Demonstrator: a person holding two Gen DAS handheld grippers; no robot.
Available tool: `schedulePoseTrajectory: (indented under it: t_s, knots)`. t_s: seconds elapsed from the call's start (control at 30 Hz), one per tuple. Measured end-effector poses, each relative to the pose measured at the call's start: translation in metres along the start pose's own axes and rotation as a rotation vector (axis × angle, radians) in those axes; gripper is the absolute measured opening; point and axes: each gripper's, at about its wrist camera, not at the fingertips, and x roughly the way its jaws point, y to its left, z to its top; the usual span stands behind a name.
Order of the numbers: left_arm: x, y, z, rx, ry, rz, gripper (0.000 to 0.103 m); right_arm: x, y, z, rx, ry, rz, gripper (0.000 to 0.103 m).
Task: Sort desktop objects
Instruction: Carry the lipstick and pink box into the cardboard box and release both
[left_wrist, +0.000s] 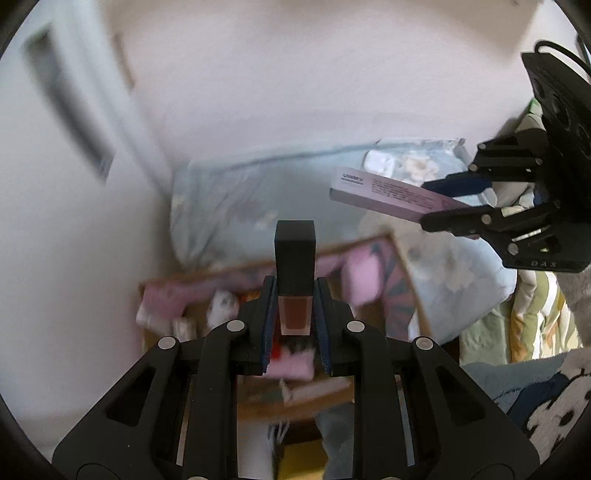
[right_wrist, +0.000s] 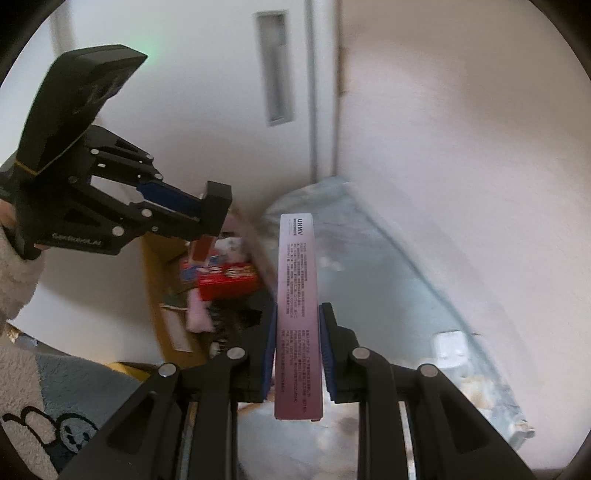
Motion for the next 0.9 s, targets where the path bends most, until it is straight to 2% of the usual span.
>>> schedulePoseTrajectory:
  t_s: [0.27, 0.47, 0.73, 0.8, 0.83, 0.87, 0.9]
  knots:
    - [0.009, 0.034, -0.057, -0.115, 0.030, 0.004, 0.018, 0.052, 0.047, -0.003, -0.020, 0.074, 0.068, 0.021]
    - [0.031, 0.042, -0.070, -0.116, 0.056, 0.040, 0.018, 0.078, 0.057, -0.008, -0.027, 0.121, 0.036, 0.021]
    - [0.052, 0.051, -0.075, -0.143, 0.077, 0.019, 0.018, 0.089, 0.054, -0.010, 0.001, 0.154, 0.044, 0.021]
    - [0.050, 0.050, -0.074, -0.138, 0.045, -0.015, 0.019, 0.094, 0.055, -0.008, 0.012, 0.180, 0.083, 0.024]
    - [0.048, 0.051, -0.073, -0.149, 0.035, -0.029, 0.023, 0.096, 0.057, -0.008, 0.015, 0.192, 0.088, 0.033]
    - [0.046, 0.053, -0.071, -0.164, 0.034, -0.033, 0.038, 0.097, 0.059, -0.008, 0.014, 0.206, 0.065, 0.046]
    - [0.045, 0.054, -0.069, -0.172, 0.028, -0.026, 0.051, 0.097, 0.060, -0.008, 0.009, 0.206, 0.042, 0.049]
